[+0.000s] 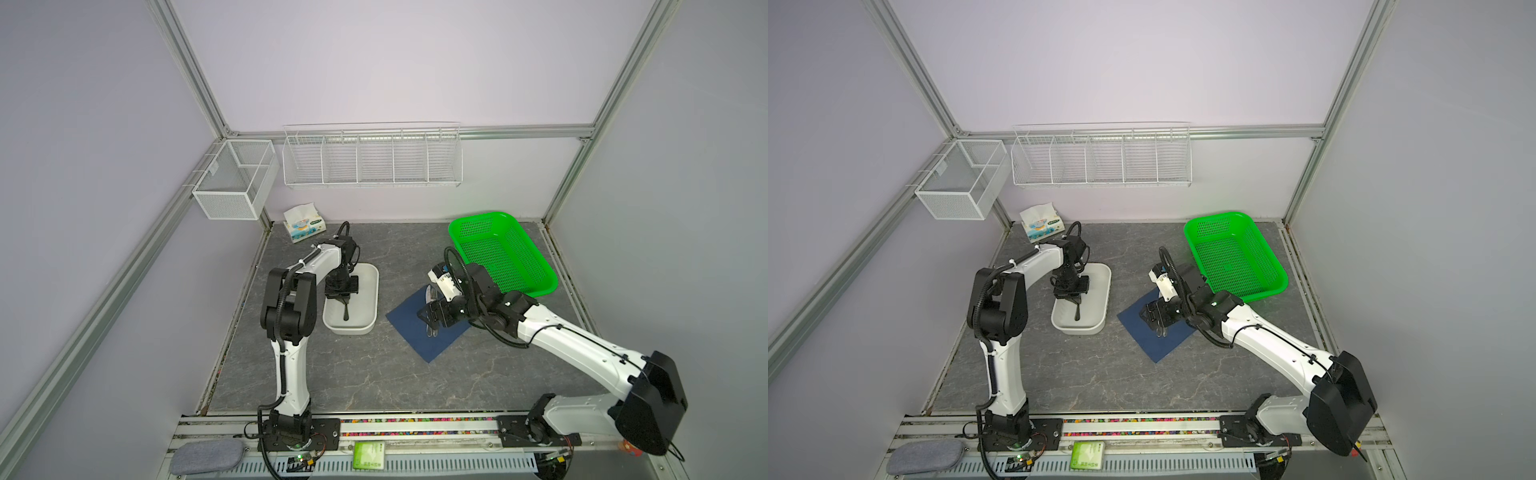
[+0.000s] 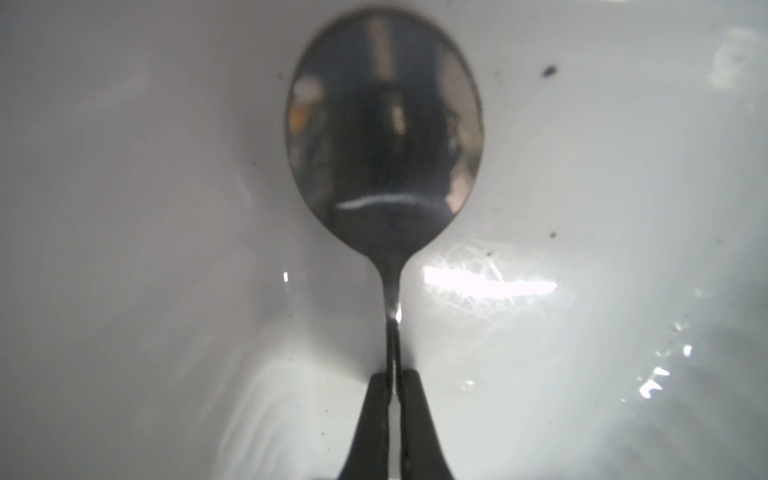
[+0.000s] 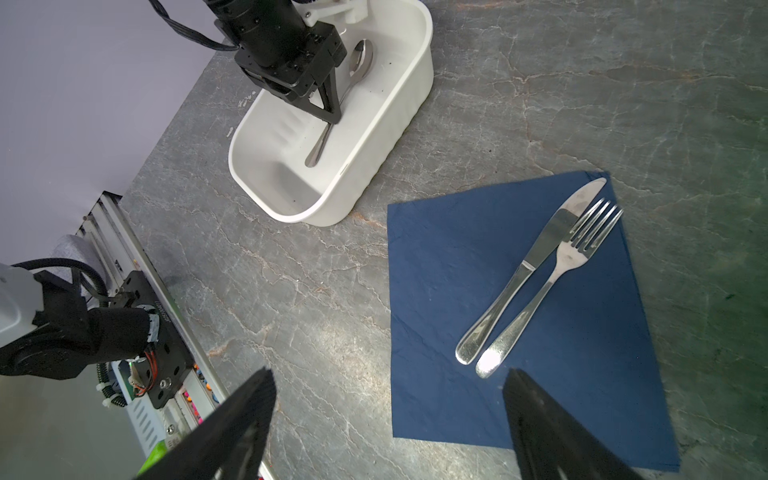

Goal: Place the utensils on the paper napkin and roll it up
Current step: 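Lower the left gripper and close it on the silver spoon handle, then lift the spoon and carry it over the blue napkin with the left gripper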

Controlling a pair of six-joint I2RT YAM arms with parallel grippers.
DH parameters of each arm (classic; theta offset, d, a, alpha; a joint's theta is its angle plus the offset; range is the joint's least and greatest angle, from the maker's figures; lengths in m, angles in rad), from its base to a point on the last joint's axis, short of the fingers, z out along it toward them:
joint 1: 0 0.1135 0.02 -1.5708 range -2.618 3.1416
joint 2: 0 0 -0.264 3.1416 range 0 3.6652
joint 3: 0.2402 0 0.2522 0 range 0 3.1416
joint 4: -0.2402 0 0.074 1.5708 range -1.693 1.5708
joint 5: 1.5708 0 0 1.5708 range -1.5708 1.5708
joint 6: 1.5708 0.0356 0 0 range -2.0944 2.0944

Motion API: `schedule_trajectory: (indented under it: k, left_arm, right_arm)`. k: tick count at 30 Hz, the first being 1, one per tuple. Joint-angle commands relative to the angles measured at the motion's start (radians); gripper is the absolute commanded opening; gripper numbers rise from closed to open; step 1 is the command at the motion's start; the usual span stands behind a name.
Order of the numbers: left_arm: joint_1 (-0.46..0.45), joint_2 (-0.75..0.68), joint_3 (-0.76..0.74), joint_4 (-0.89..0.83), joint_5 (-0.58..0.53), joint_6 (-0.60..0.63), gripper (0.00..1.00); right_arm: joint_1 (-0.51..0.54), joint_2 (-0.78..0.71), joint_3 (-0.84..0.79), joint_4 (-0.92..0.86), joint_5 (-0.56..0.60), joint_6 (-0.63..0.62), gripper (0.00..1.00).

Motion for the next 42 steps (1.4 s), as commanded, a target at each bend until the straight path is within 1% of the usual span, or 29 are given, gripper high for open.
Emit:
schedule_trajectory:
  k: [1,10,18,32,38,42]
  left_arm:
    - [0.002,-0.057,0.019,-0.042,0.007,0.001,0.03]
    - [-0.016,-0.076,0.024,-0.061,0.012,-0.008,0.03]
    - [-0.046,-0.093,0.055,-0.088,-0.007,-0.023,0.03]
    - [-0.098,-0.106,0.193,-0.187,-0.031,-0.028,0.03]
    - [-0.138,-0.123,0.245,-0.209,-0.002,-0.046,0.03]
    - [-0.179,-0.127,0.274,-0.212,0.021,-0.064,0.04]
  right_arm:
    - [0.008,-0.028,0.007,-0.014,0.011,-0.018,0.89]
    - [0.007,-0.03,0.001,-0.008,0.014,-0.015,0.89]
    - [0.007,-0.033,-0.002,-0.007,0.019,-0.014,0.89]
    - [0.007,-0.051,-0.014,-0.002,0.045,-0.007,0.89]
    - [0.007,-0.081,-0.029,-0.002,0.111,0.007,0.89]
    - [0.006,-0.119,-0.047,0.0,0.207,0.041,0.89]
